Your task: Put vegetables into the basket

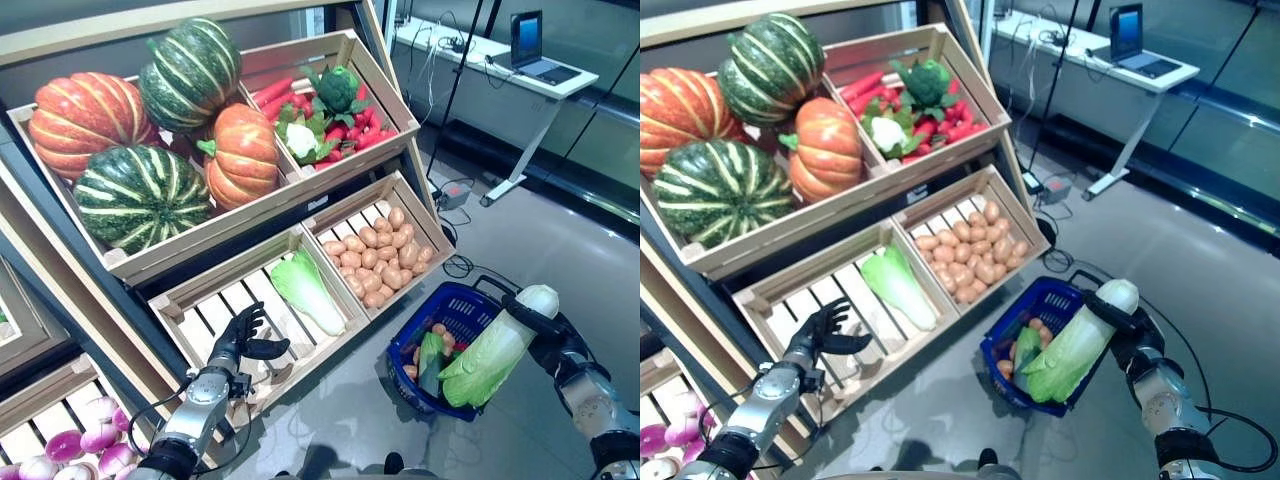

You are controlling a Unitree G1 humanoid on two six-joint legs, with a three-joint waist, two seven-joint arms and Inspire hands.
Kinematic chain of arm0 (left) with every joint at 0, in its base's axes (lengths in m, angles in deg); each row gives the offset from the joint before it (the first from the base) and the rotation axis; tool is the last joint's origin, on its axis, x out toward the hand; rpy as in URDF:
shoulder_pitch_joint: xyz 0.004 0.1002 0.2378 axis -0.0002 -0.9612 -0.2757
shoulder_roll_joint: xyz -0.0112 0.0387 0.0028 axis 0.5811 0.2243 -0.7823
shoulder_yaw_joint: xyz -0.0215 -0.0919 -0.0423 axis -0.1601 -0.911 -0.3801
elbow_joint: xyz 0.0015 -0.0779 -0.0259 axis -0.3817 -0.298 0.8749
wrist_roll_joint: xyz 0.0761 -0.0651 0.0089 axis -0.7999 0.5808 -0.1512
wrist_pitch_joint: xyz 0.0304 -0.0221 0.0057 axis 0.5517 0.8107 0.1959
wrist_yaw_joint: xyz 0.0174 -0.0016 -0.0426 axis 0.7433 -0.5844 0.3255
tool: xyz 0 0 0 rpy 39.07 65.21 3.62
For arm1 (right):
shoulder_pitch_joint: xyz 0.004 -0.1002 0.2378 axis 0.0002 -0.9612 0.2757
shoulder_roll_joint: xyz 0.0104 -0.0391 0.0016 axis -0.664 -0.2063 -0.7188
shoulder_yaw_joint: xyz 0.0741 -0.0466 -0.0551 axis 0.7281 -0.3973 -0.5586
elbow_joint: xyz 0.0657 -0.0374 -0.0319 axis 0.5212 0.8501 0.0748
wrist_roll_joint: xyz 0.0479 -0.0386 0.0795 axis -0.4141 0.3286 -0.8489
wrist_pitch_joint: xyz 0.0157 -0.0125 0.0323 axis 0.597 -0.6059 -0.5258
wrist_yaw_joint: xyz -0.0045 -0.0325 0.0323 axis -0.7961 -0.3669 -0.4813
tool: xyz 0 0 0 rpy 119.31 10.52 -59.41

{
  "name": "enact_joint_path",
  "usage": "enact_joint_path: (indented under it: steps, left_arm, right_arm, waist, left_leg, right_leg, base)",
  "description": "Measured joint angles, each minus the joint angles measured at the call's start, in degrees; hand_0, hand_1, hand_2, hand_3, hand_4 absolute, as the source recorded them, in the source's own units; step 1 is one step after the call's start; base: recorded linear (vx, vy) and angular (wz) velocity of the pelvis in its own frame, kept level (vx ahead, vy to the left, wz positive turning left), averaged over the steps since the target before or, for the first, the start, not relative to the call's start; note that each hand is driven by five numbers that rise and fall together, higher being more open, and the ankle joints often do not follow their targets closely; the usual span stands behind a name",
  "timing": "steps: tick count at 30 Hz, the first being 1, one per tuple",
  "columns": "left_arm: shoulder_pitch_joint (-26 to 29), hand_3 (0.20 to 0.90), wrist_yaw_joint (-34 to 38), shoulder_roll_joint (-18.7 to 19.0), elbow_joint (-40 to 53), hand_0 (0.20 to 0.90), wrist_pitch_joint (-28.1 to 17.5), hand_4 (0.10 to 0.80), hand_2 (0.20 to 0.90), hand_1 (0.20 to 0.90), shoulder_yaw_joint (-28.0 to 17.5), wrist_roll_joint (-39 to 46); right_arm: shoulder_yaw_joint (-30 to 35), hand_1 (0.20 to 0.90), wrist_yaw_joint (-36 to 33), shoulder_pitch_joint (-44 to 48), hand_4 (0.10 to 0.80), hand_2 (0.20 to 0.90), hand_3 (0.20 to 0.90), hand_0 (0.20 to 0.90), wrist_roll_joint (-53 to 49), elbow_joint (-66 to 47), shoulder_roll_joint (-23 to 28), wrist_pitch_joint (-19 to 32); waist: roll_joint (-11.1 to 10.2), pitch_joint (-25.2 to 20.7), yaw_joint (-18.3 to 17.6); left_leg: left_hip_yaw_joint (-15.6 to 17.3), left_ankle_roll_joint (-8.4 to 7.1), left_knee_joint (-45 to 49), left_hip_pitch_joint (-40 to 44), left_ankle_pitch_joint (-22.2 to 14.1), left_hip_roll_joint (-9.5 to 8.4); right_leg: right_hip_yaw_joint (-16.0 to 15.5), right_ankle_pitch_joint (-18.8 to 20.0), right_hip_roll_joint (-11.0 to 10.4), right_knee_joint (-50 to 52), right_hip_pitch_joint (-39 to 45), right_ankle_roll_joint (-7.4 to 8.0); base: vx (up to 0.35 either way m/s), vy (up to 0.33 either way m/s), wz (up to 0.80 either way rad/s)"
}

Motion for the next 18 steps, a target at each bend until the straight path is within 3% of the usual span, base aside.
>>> enact_joint_path:
  steps: [4, 6, 7, 9, 10, 12, 14, 15, 16, 17, 18]
  left_arm:
    - [-0.5, 0.900, -0.2, -1.3, 0.2, 0.900, 0.0, 0.800, 0.900, 0.900, 0.3, 0.0]
    - [-0.1, 0.900, 0.3, -1.8, 0.2, 0.900, 0.0, 0.800, 0.900, 0.900, 0.7, 0.1]
    - [0.4, 0.900, 0.7, -2.0, 0.2, 0.900, 0.0, 0.800, 0.900, 0.900, 0.9, 1.1]
    - [1.2, 0.900, 2.3, -1.4, 0.2, 0.900, -0.1, 0.800, 0.900, 0.900, 0.8, 2.1]
    - [1.5, 0.900, 2.6, -0.9, 0.2, 0.900, -0.1, 0.800, 0.900, 0.900, 0.8, 2.2]
    - [3.5, 0.900, 3.2, 1.5, 0.2, 0.900, -0.1, 0.800, 0.900, 0.900, 0.8, 2.8]
    - [6.1, 0.900, 4.3, 2.7, 0.3, 0.900, -0.2, 0.800, 0.900, 0.900, 0.6, 3.9]
    - [7.2, 0.900, 4.6, 3.3, 0.4, 0.900, -0.2, 0.800, 0.900, 0.900, 0.8, 4.2]
    - [9.3, 0.900, 5.2, 4.2, 0.6, 0.900, -0.5, 0.800, 0.900, 0.900, 0.8, 4.6]
    - [10.3, 0.900, 6.1, 4.3, 1.3, 0.900, -0.7, 0.800, 0.900, 0.900, 0.7, 5.8]
    - [10.5, 0.900, 6.5, 4.3, 1.7, 0.900, -0.7, 0.800, 0.900, 0.900, 0.7, 6.3]
  right_arm:
    - [-0.2, 0.300, -3.1, 1.5, 0.400, 0.300, 0.300, 0.300, -0.2, 0.2, 0.2, 2.2]
    - [-0.2, 0.300, -3.3, 2.8, 0.400, 0.300, 0.300, 0.300, -0.6, 0.2, 0.2, 2.8]
    - [-0.1, 0.300, -3.5, 2.9, 0.400, 0.300, 0.300, 0.300, -0.7, 0.3, -0.5, 4.5]
    - [-0.3, 0.300, -3.5, 2.4, 0.400, 0.300, 0.300, 0.300, -0.6, 0.6, -2.1, 5.0]
    - [-0.5, 0.300, -3.6, 2.4, 0.400, 0.300, 0.300, 0.300, -0.6, 1.0, -2.5, 5.1]
    - [-2.6, 0.300, -4.0, 4.4, 0.400, 0.300, 0.300, 0.300, -0.6, 4.7, -3.1, 5.2]
    - [-3.0, 0.300, -4.3, 9.0, 0.400, 0.300, 0.300, 0.300, -0.5, 9.7, -3.1, 5.5]
    - [-3.0, 0.300, -4.3, 10.9, 0.400, 0.300, 0.300, 0.300, -0.5, 11.4, -3.1, 5.7]
    - [-3.0, 0.300, -4.8, 14.2, 0.400, 0.300, 0.300, 0.300, -0.5, 13.7, -2.8, 6.1]
    - [-3.0, 0.300, -5.6, 17.0, 0.400, 0.300, 0.300, 0.300, -0.5, 14.1, -2.4, 6.5]
    - [-3.0, 0.300, -5.7, 18.6, 0.400, 0.300, 0.300, 0.300, -0.4, 14.1, -2.1, 6.8]
  waist:
    - [1.9, 0.6, 1.4]
    - [2.9, 0.7, 1.6]
    - [4.0, 0.3, 1.6]
    - [2.4, 1.3, 1.7]
    - [1.8, 1.6, 1.7]
    - [0.0, 2.9, 2.5]
    - [0.6, 4.6, 4.0]
    - [0.6, 5.4, 4.4]
    - [0.7, 6.9, 4.7]
    - [2.1, 8.3, 5.1]
    - [3.1, 9.2, 5.2]
  left_leg:
    - [-1.4, -0.51, -16.0, -0.1, 0.2, -0.84]
    - [-2.2, -0.19, -16.8, -0.2, 0.0, -1.95]
    - [-2.6, 2.60, -18.4, 0.9, 1.8, -2.65]
    - [-0.4, 4.04, -19.1, 2.5, 5.0, -3.23]
    - [-0.1, 4.18, -19.3, 3.2, 4.9, -3.46]
    - [1.2, 4.30, -18.7, 3.3, 4.8, -3.29]
    - [2.5, 3.40, -16.0, 1.6, 4.2, -1.56]
    - [2.0, 3.13, -14.3, 0.5, 3.5, -1.35]
    - [1.5, 2.34, -11.1, -1.7, 2.3, -0.92]
    - [1.4, 1.71, -9.2, -3.4, 1.8, 0.52]
    - [1.1, 1.49, -8.5, -3.9, 1.7, 1.26]
  right_leg:
    - [0.3, 0.2, 0.2, -0.2, -1.6, -0.22]
    - [0.3, 0.3, -0.2, 0.1, -2.8, -0.20]
    - [-1.2, 0.7, -0.6, 0.4, -3.0, 0.55]
    - [-6.4, 1.1, -3.5, 3.4, -3.2, 1.80]
    - [-6.8, 1.1, -4.2, 4.4, -3.5, 2.73]
    - [-10.6, 1.0, -5.7, 7.0, -5.1, 2.74]
    - [-15.1, 0.6, -7.6, 7.8, -6.1, 1.94]
    - [-14.3, 1.5, -7.9, 8.4, -6.1, 2.17]
    - [-13.6, 0.8, -7.6, 8.9, -6.4, 4.39]
    - [-13.7, 0.5, -6.5, 9.1, -7.3, 5.09]
    - [-13.9, 0.4, -5.8, 9.2, -7.4, 4.80]
  base:
    - [0.027, 0.180, -0.37]
    - [0.062, 0.109, -0.53]
    - [0.100, 0.021, -0.52]
    - [0.044, -0.082, -0.45]
    - [-0.045, -0.173, -0.29]
    - [-0.206, -0.249, -0.23]
    - [-0.295, -0.154, -0.22]
    - [-0.165, -0.057, -0.04]
    - [-0.097, -0.056, 0.02]
    - [-0.063, -0.051, 0.01]
    - [-0.103, -0.085, -0.04]
